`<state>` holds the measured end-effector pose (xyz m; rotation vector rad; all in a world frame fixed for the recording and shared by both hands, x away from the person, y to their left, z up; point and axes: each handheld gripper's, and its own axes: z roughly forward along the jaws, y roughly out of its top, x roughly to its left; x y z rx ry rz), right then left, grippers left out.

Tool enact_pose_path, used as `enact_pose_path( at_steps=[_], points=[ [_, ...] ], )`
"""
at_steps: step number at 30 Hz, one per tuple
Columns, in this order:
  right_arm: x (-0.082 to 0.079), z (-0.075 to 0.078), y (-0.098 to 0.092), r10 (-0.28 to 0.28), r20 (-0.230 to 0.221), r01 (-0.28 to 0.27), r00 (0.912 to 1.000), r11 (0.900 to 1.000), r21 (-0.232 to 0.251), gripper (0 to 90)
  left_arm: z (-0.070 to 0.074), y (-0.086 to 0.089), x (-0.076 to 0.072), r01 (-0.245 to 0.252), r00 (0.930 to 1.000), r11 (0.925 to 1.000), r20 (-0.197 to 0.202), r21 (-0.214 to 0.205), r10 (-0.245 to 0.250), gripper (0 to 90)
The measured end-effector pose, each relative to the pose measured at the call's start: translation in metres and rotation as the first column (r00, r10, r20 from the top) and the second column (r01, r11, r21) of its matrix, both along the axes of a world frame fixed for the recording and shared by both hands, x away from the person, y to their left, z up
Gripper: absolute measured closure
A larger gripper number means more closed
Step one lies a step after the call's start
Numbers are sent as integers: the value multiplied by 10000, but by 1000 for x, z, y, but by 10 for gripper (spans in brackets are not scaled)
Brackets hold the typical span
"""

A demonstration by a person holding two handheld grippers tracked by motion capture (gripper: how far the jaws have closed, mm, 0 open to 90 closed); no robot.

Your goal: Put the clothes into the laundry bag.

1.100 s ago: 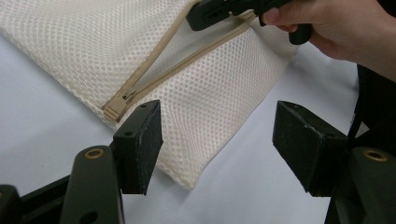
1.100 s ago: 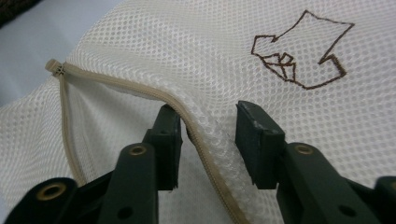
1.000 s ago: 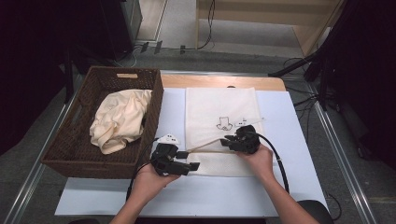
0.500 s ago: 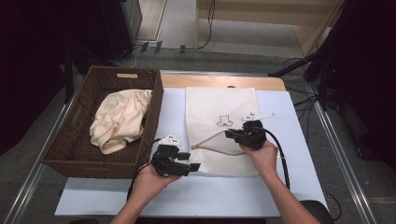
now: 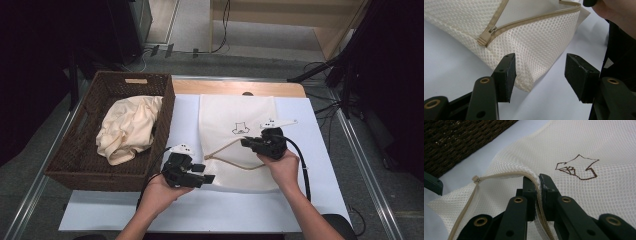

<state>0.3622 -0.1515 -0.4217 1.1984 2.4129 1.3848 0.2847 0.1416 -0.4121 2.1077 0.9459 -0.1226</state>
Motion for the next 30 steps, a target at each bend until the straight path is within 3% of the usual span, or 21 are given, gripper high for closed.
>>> enact_pose_path(
  at_steps=[12,16,24,27,30],
  points=[
    [3,-1,0,107,-227,-105,9997,9999,93,841,20,4,8,283,9996,9995,-100,159,-282,377],
    [4,-1,-1,89,-373,-82,9993,9998,195,841,28,7,10,311,9995,9993,-87,-209,-312,371],
    [5,-2,1,129,-467,-118,9988,9997,228,841,36,12,19,255,9995,9997,-158,-43,-256,370],
    [7,-2,1,131,-529,-116,9985,9995,286,841,40,13,21,246,9994,9995,-256,-214,-251,365],
    [8,-3,0,115,-552,-103,9984,9997,225,843,45,12,22,288,9995,9995,-151,95,-286,364]
  ],
)
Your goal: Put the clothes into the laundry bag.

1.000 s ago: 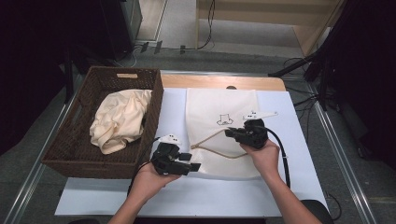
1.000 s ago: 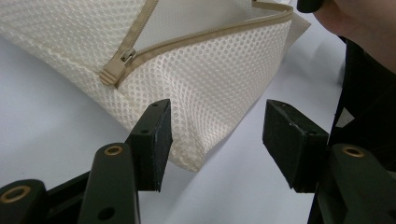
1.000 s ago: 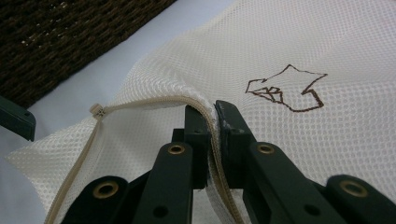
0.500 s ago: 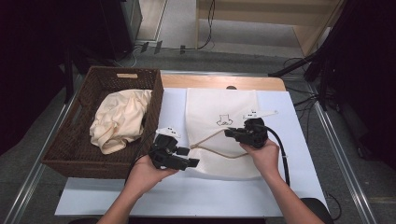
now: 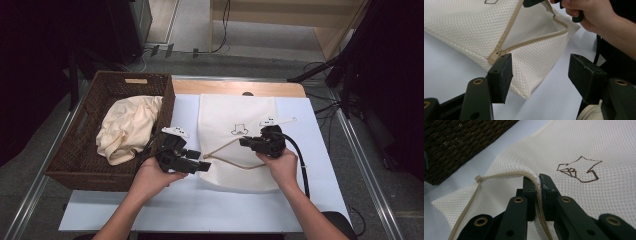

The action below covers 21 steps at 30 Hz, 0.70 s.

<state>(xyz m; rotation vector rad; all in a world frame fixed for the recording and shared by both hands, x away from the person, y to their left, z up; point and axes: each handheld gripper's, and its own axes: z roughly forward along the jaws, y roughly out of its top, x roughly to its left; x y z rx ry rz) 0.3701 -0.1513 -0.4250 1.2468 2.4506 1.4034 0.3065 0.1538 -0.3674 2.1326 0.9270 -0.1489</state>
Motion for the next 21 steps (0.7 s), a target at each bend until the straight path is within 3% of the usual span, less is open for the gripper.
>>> enact_pose_path(
  at_steps=[3,9,21],
  points=[
    [1,-1,0,-42,-34,42,10000,9999,106,844,7,2,0,77,10000,9999,28,115,-77,364],
    [2,2,4,-42,61,43,10000,9999,-123,847,22,11,3,103,9997,9992,211,374,-111,364],
    [3,1,5,-93,-140,92,9999,9999,-94,848,51,39,18,-115,9987,9989,500,445,93,351]
  ],
)
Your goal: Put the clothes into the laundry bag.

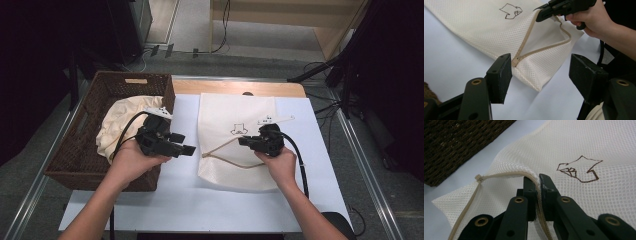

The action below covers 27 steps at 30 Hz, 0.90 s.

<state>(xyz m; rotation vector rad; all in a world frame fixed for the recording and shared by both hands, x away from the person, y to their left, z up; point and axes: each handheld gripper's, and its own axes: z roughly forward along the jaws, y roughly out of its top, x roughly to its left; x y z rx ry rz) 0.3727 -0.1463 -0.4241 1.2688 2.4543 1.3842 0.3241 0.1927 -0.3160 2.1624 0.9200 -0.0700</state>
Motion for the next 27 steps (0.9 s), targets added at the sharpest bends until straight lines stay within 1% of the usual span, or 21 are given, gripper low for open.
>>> enact_pose_path(
  at_steps=[2,4,7,10,12,14,17,21,25,27],
  points=[
    [-1,1,0,17,63,-16,10000,10000,-93,848,2,5,1,-5,10000,10000,33,0,5,351],
    [-2,2,1,4,137,-3,9999,9999,-119,847,3,10,3,-140,9999,9999,-62,-60,139,350],
    [-3,3,1,-19,175,21,9998,10000,-90,848,3,19,6,-338,9994,9994,-122,73,339,347],
    [-2,2,1,-22,83,23,10000,10000,-59,848,2,25,10,-411,9989,9990,-247,-154,407,346],
    [-1,2,1,-25,54,25,10000,10000,67,848,1,29,14,-411,9986,9990,-342,-171,405,344],
    [-1,2,0,-29,54,29,10000,9999,106,848,1,33,17,-498,9983,9987,-308,-97,495,344],
    [0,2,0,-35,24,35,10000,9999,117,847,3,40,21,-604,9979,9981,-260,-153,600,345],
    [0,2,0,-25,19,25,10000,10000,69,848,4,50,24,-728,9971,9973,-208,88,730,344],
    [0,1,0,-28,17,28,10000,10000,61,848,6,63,27,-975,9951,9952,-182,75,976,343],
    [0,1,0,-39,-16,39,10000,10000,48,848,6,69,27,-1097,9938,9936,-124,270,1101,343]
  ],
)
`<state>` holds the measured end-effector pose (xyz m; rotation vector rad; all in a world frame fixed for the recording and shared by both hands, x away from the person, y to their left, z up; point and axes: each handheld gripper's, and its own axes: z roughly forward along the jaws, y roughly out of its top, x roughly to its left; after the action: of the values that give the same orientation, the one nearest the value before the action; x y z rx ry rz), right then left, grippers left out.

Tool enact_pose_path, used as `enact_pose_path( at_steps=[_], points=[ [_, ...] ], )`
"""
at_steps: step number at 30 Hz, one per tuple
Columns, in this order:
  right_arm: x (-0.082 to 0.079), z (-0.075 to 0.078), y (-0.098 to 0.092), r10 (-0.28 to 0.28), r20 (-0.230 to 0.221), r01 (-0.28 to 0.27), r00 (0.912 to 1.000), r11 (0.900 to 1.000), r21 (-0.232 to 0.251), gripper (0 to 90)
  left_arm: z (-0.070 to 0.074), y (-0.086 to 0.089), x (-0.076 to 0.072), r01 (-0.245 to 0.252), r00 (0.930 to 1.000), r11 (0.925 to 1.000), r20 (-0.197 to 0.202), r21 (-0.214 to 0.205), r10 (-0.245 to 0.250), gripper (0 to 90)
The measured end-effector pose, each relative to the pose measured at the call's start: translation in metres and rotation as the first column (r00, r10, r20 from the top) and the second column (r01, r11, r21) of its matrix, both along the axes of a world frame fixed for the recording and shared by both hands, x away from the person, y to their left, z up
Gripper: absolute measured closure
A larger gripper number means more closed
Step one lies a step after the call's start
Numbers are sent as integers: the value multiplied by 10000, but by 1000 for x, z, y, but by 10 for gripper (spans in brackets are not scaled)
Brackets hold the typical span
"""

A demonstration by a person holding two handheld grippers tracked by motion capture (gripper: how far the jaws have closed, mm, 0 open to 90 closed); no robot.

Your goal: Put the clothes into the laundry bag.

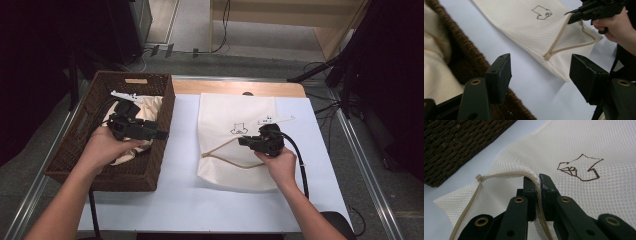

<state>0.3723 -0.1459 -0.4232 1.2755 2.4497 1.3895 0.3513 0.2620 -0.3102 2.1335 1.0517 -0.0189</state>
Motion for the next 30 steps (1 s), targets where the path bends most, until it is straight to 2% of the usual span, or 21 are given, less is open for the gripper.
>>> enact_pose_path(
  at_steps=[8,12,17,23,26,30],
  points=[
    [1,1,-2,49,16,-49,10000,10000,39,848,-1,22,7,-434,9990,9985,105,328,431,342],
    [1,0,-2,26,0,-26,10000,10000,50,848,-5,35,13,-705,9975,9971,39,303,704,334],
    [1,0,-1,22,3,-22,10000,10000,63,848,-12,47,21,-1085,9941,9929,6,479,1086,332],
    [1,0,-2,9,-25,-9,10000,10000,55,848,-21,59,27,-1210,9921,9909,396,586,1188,333],
    [1,0,-2,11,-18,-11,10000,10000,53,848,-26,64,30,-1350,9906,9887,314,657,1332,325],
    [1,0,-1,31,-17,-31,10000,10000,17,848,-32,71,36,-1618,9865,9827,-87,905,1633,271]
  ],
)
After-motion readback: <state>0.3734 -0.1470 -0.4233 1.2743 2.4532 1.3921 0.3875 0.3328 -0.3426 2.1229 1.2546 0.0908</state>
